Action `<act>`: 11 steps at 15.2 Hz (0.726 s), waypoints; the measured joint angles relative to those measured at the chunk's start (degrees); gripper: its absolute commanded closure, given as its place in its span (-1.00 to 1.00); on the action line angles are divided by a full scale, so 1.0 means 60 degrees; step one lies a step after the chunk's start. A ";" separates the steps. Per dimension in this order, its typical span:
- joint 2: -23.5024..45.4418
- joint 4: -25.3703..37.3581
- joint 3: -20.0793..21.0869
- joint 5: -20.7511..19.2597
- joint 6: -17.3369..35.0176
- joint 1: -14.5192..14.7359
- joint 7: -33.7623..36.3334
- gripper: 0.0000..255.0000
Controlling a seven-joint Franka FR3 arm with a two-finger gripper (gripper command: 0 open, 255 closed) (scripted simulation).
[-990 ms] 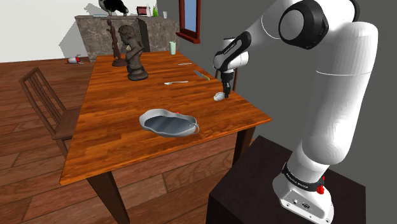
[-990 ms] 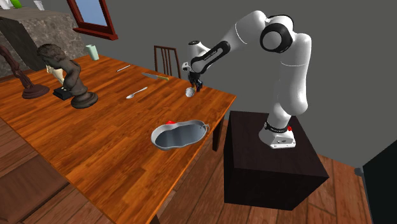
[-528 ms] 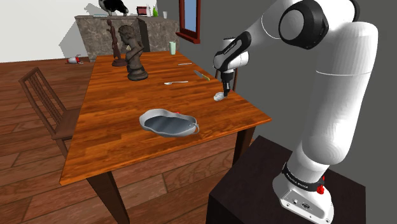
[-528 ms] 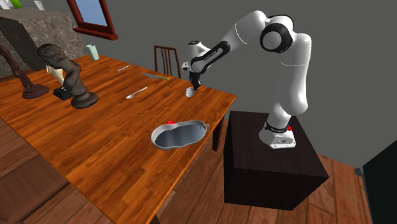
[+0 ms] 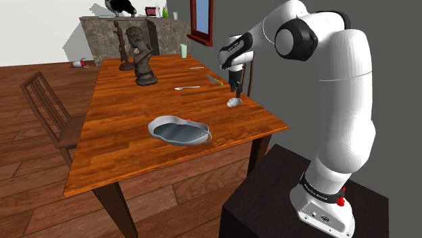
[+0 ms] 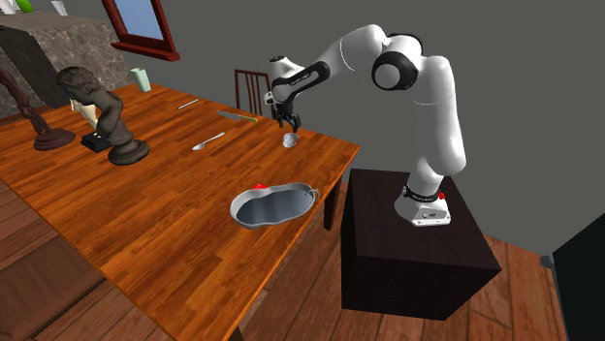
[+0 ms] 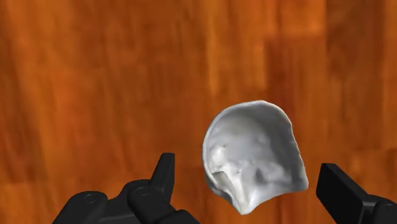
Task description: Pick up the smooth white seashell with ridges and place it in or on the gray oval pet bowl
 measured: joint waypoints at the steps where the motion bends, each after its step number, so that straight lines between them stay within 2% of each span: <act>1: 0.0497 0.0869 0.0161 0.0057 -0.0609 -0.0168 -0.0567 -1.00; 2: 0.0870 0.1566 0.0281 0.0090 -0.1118 -0.0309 -0.1002 -1.00; 4: 0.1215 0.2031 0.0382 0.0130 -0.1390 -0.0444 -0.1369 -1.00; 11: 0.1509 0.1693 0.0453 0.0206 -0.0824 -0.0517 -0.1536 -1.00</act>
